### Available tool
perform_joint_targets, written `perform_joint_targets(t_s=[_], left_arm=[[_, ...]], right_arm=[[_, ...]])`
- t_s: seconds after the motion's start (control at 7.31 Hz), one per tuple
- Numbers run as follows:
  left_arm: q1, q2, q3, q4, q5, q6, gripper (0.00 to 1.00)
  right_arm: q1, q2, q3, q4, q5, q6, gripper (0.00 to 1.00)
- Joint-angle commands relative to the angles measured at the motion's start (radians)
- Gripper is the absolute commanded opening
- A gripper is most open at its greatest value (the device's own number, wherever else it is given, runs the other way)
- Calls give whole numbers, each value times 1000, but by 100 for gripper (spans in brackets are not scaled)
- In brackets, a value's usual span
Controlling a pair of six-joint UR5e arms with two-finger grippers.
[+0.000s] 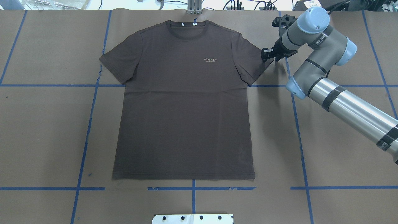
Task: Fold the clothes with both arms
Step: 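Move the right gripper to the sleeve nearest it, then fold the sleeve nearest the right gripper inward onto the shirt body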
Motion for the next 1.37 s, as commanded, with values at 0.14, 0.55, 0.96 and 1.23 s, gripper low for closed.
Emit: perform_joint_targets(t_s=[0.14, 0.55, 0.96, 1.23], left_arm=[[0, -1, 4, 0, 0, -1, 100], [-1, -6, 6, 0, -2, -3, 100], [-2, -4, 6, 0, -2, -6, 100], [-2, -4, 7, 0, 0, -6, 100]], right_arm=[[-2, 19, -3, -11, 2, 0, 0], [6, 56, 32, -54, 6, 2, 0], [-15, 130, 146, -142, 12, 25, 0], [-87, 182, 118, -143, -48, 63, 0]])
